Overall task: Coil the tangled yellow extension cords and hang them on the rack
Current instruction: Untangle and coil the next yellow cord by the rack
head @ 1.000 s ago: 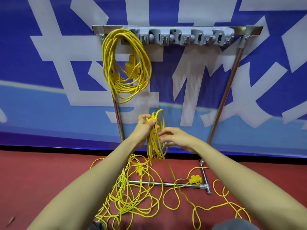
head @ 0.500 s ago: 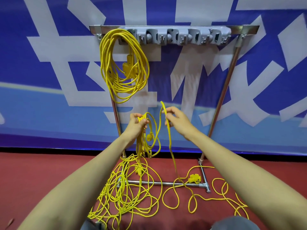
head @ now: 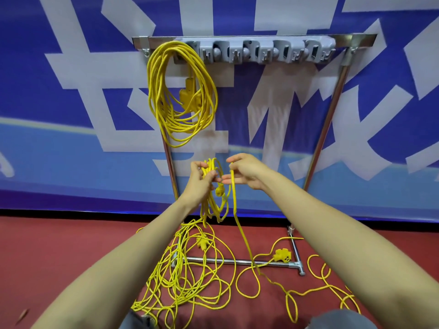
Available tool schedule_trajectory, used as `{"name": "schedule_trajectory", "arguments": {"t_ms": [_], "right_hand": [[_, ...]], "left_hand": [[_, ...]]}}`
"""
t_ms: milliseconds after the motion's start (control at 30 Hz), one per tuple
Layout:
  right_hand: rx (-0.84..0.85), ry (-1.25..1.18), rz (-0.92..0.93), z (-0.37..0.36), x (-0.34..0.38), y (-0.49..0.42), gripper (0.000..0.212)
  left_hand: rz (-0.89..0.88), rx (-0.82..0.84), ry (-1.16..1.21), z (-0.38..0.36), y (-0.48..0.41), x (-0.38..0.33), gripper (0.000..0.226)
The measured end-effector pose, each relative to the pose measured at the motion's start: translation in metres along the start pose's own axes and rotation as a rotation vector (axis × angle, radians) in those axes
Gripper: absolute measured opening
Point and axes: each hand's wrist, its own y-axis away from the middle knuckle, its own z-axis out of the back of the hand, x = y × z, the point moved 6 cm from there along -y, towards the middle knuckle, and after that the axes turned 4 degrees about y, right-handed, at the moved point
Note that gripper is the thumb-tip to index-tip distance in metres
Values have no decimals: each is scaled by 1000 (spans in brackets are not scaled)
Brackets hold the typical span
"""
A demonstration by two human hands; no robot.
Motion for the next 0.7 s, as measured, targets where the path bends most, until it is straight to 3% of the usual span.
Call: {"name": "schedule_trajectory", "arguments": {"t_ms": [200, 433, 567, 700], "right_hand": [[-61, 329, 55, -6, 7, -3, 20], [-104, 298, 160, 7, 13, 2, 27], [-68, 273, 213, 3, 11, 2, 43], [-140, 349, 256, 9, 14, -3, 10]], "left_hand": [[47, 57, 168, -16, 8, -3, 25], [63, 104, 219, -17, 8, -6, 21], [71, 87, 230, -15, 6, -12, 20], [82, 99, 205, -11, 5, -14, 20]]}}
